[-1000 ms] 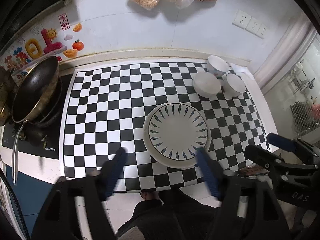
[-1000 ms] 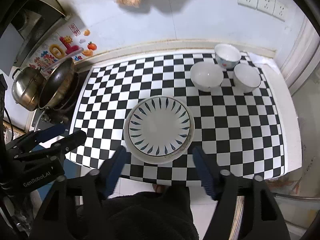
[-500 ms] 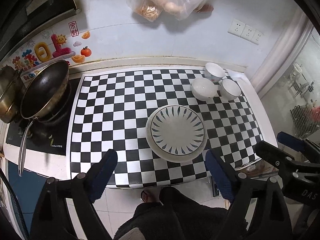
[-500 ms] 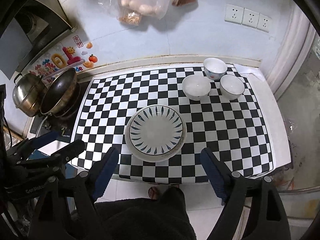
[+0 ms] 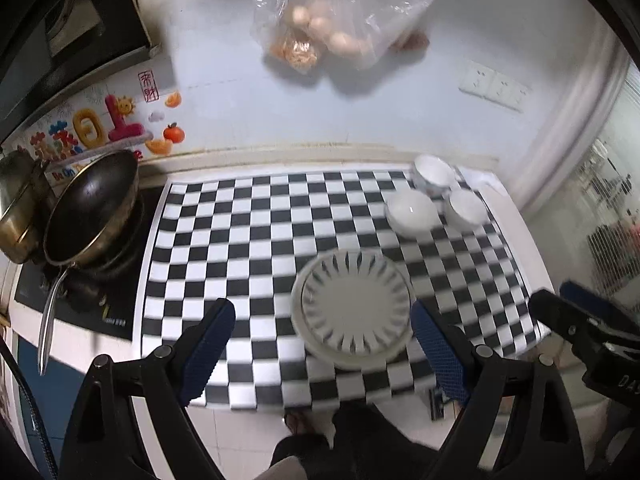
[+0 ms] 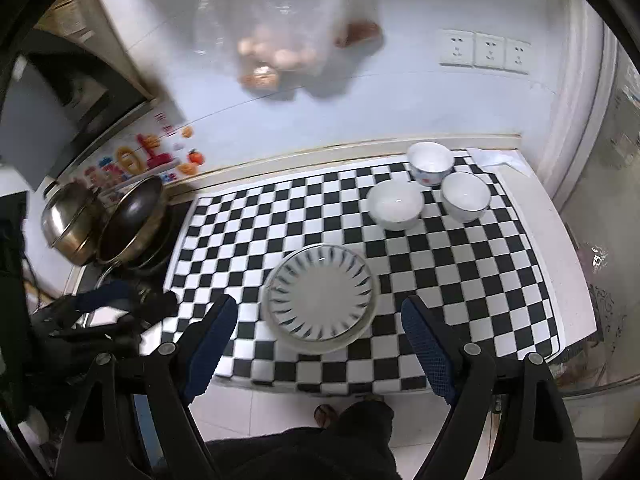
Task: Organize plates and bowls
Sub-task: 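Move both tools toward the small white bowls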
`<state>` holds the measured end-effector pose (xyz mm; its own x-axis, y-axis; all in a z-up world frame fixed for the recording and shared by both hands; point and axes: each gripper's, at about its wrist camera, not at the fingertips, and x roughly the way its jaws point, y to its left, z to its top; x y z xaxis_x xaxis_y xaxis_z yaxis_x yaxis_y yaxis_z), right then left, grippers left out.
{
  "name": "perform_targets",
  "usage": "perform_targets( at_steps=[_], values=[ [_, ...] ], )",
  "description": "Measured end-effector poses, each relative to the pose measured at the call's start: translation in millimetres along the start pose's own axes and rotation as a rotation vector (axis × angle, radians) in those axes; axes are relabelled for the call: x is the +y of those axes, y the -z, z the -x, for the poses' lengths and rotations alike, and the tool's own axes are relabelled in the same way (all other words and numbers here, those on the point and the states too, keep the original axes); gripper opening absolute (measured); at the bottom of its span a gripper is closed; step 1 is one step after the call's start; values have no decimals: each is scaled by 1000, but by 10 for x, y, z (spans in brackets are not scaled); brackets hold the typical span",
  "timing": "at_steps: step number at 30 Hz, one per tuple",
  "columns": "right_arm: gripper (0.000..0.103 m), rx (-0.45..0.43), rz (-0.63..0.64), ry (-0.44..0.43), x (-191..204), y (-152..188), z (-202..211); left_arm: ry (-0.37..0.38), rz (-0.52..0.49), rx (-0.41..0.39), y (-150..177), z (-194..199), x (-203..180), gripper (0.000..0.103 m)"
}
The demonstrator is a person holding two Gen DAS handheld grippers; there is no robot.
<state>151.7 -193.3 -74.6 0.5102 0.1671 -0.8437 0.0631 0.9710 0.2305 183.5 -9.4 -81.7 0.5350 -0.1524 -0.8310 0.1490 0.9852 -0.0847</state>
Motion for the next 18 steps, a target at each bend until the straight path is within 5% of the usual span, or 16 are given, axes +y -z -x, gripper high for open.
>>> perform_targets(
  at_steps=[7, 13, 18],
  values=[
    [86, 91, -127, -40, -795, -466, -921, 30, 26, 130, -592, -1048, -229, 90],
    [67, 224, -194, -22, -1604, -997, -2070, 91, 85, 301, -995, -2171, -523, 87],
    [59, 354, -187, -16, -2015, -1293, -2933, 92, 121, 416, -1205, -2996, -742, 67]
  ],
)
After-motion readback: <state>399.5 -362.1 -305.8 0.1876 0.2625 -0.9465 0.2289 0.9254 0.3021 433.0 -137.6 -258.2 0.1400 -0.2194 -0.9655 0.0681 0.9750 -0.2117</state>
